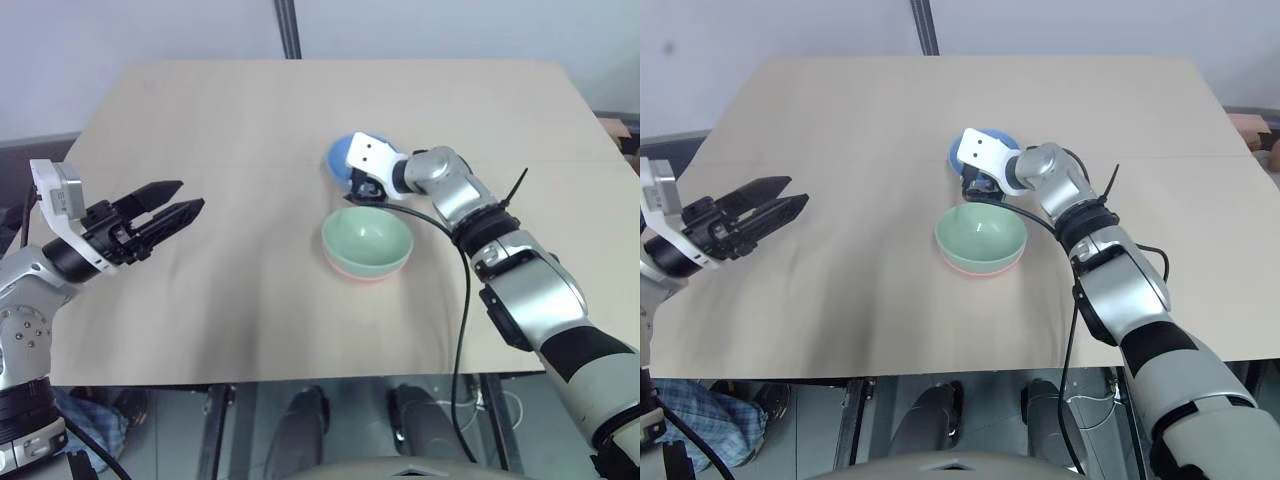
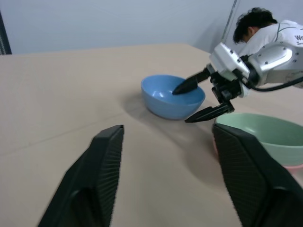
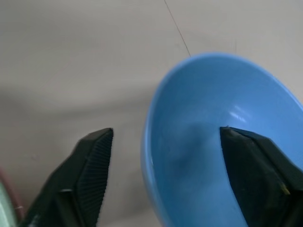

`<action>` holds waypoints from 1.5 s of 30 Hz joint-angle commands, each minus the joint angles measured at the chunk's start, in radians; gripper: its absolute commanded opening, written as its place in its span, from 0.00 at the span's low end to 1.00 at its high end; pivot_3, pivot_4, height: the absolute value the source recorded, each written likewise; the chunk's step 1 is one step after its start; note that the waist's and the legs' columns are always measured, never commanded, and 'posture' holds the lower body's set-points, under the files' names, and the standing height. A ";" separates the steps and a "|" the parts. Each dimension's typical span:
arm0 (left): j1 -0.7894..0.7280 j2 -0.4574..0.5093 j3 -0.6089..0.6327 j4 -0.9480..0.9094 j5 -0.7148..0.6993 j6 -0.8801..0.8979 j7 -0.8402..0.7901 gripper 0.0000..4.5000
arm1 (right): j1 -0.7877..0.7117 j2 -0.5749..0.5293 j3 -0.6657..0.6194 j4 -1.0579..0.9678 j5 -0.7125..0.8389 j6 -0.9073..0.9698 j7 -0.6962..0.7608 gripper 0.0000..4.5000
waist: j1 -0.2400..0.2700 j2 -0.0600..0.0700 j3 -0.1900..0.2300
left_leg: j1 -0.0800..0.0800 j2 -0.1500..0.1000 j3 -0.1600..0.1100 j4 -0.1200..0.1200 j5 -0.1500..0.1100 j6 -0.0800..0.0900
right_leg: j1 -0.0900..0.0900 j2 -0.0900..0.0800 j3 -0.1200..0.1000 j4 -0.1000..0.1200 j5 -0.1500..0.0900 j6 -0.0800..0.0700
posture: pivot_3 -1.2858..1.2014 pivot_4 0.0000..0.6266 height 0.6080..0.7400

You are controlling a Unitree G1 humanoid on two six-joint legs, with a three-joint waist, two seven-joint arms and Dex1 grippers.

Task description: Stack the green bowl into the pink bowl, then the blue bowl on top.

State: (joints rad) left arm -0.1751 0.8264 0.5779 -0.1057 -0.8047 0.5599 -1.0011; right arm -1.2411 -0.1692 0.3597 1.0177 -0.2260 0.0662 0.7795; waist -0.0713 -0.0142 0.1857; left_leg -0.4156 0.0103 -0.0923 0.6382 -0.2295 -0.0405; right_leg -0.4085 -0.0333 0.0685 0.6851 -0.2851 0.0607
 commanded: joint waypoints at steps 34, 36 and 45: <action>-0.181 -0.003 -0.129 0.105 0.002 -0.069 -0.082 0.74 | 0.402 -0.282 0.003 -1.373 0.399 0.550 0.433 0.01 | 0.001 0.000 0.000 | 0.000 0.000 -0.001 0.009 -0.001 0.002 | -0.001 0.001 0.000 0.012 0.000 0.000 | 0.52 0.24 1.00; -0.195 -0.004 -0.140 0.119 0.010 -0.072 -0.091 0.74 | 0.399 -0.289 0.005 -1.392 0.418 0.577 0.424 0.09 | 0.003 -0.001 0.000 | 0.000 0.000 -0.001 0.010 -0.001 0.003 | 0.000 0.001 -0.001 0.012 0.000 0.000 | 0.52 0.24 1.00; -0.219 -0.009 -0.157 0.142 0.028 -0.079 -0.115 0.74 | 0.376 -0.328 -0.017 -1.395 0.438 0.619 0.371 0.45 | 0.003 -0.001 0.000 | 0.000 0.000 -0.001 0.010 -0.001 0.003 | 0.000 0.001 -0.001 0.011 0.000 0.000 | 0.52 0.24 1.00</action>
State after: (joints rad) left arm -0.3825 0.8145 0.4122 0.0472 -0.7751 0.4966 -1.1083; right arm -0.8416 -0.4842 0.3766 -0.3454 0.1947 0.6814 1.1537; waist -0.0679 -0.0149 0.1854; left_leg -0.4158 0.0103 -0.0934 0.6486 -0.2309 -0.0379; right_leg -0.4089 -0.0324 0.0678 0.6962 -0.2852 0.0608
